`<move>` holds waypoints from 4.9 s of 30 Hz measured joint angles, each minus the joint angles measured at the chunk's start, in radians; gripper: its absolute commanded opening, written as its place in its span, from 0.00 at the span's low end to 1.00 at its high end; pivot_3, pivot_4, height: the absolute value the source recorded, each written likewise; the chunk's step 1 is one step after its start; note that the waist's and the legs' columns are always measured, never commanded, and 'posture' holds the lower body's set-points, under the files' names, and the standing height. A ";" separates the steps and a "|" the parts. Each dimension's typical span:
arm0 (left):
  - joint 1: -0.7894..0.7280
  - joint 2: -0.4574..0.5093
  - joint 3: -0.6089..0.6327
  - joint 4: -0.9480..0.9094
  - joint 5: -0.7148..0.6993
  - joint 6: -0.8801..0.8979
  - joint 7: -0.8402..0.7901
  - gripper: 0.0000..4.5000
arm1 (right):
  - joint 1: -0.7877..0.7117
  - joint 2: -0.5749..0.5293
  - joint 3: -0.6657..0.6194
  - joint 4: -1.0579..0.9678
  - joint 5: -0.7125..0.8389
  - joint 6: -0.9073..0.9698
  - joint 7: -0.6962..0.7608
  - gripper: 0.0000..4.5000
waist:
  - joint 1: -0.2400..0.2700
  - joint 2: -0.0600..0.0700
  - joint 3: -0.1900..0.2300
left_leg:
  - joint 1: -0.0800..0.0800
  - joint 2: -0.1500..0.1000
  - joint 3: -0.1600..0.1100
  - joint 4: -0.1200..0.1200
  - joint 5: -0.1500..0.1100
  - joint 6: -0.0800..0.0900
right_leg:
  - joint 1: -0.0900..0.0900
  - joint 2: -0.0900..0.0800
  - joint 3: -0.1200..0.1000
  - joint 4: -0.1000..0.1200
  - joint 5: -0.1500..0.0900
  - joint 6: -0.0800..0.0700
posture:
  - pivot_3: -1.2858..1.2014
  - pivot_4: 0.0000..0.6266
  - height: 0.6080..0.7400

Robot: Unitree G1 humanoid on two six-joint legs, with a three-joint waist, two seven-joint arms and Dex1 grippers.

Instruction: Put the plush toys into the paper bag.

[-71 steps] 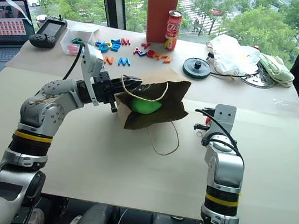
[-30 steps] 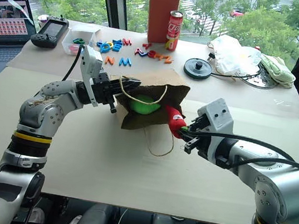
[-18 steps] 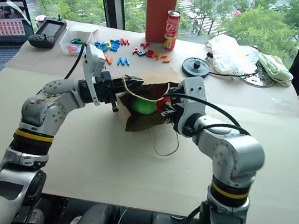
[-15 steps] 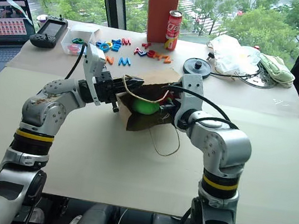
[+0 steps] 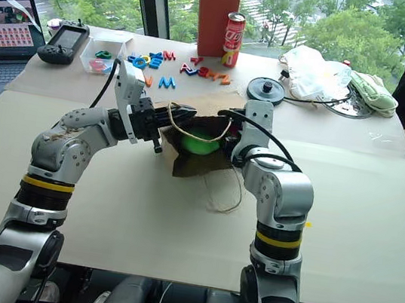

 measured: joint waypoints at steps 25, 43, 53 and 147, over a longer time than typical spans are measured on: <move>0.006 -0.004 -0.014 0.000 0.002 -0.002 -0.002 0.00 | 0.273 -0.228 0.162 -0.353 0.235 0.247 0.287 0.98 | 0.001 0.000 0.000 | 0.002 -0.001 -0.001 0.001 0.000 0.001 | 0.002 0.000 0.001 -0.005 0.000 0.000 | 0.52 0.24 0.99; 0.004 -0.001 -0.013 0.000 0.001 -0.002 -0.002 0.00 | 0.279 -0.161 0.270 -0.137 0.112 -0.013 0.249 0.07 | 0.004 0.000 0.000 | 0.002 -0.001 -0.001 0.001 0.000 0.001 | 0.002 0.000 0.000 -0.005 0.000 0.000 | 0.52 0.24 0.99; 0.003 -0.002 -0.012 0.000 -0.001 0.000 0.000 0.00 | 0.280 -0.159 0.236 -0.122 0.098 -0.086 0.249 0.07 | 0.004 0.000 0.000 | 0.002 -0.001 -0.001 0.001 0.000 0.001 | 0.002 0.000 0.000 -0.005 0.000 0.000 | 0.52 0.24 0.99; 0.307 0.010 -0.048 -0.110 0.002 -0.006 0.024 1.00 | -0.048 -0.373 0.302 0.036 0.106 -0.213 0.399 0.00 | 0.005 0.000 0.000 | 0.001 0.001 0.000 0.000 0.000 0.001 | 0.001 -0.001 0.001 -0.005 0.000 -0.001 | 0.52 0.24 0.99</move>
